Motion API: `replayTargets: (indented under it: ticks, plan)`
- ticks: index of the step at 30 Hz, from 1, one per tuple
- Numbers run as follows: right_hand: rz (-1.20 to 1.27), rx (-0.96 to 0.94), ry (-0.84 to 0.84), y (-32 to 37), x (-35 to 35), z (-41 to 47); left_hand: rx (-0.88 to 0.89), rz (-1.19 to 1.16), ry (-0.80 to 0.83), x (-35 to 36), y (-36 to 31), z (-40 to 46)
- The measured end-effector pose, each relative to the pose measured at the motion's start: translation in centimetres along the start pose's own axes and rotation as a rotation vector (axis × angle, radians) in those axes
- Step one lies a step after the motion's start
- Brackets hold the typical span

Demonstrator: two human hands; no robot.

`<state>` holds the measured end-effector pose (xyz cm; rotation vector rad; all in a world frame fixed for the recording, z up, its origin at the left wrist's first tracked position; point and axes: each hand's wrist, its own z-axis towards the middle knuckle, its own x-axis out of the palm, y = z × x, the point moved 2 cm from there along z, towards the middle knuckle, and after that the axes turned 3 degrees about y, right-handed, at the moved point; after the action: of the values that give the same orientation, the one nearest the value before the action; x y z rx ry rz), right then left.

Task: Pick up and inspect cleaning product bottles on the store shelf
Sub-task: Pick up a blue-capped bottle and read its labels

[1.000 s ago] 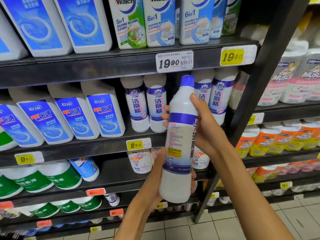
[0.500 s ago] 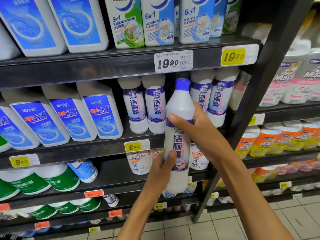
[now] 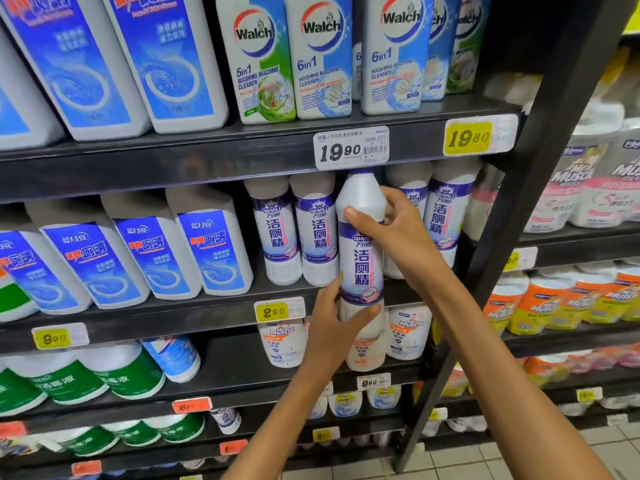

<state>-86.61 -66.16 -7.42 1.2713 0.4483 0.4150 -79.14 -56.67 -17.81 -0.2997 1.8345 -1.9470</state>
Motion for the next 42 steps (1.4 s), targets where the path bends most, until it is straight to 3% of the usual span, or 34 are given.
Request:
replayTargets:
  ticks: [10, 16, 23, 26, 29, 34, 38, 42]
  plan:
    - [0.015, -0.110, -0.120, 1.6, -0.3, 2.0, 0.110, -0.063, -0.248, 1.1, -1.3, 1.5]
    - [0.048, -0.166, -0.161, 1.0, 0.2, 2.6, 0.154, 0.273, -0.436, 2.0, -1.1, 2.1]
    - [0.053, -0.210, -0.170, 0.0, 0.6, 2.2, 0.309, 0.367, -0.523, 3.3, 0.2, 1.5]
    - [-0.108, -0.216, -0.116, 0.6, 0.3, 1.8, 0.313, 0.445, -0.526, 3.4, 0.8, 1.3]
    - [-0.455, -0.287, -0.077, 1.0, -0.4, 1.1, 0.292, 0.438, -0.546, 3.4, 0.8, 1.8]
    - [-0.987, -0.360, -0.239, 1.1, -0.3, -0.2, 0.260, 0.469, -0.529, 3.7, 0.3, 2.3]
    - [-1.067, -0.326, -0.218, 0.8, -0.5, 0.3, 0.154, 0.405, -0.464, 4.1, 0.0, 2.5]
    - [-0.993, -0.289, -0.194, 0.2, -0.3, 1.1, 0.167, 0.440, -0.436, 4.3, -0.5, 2.6]
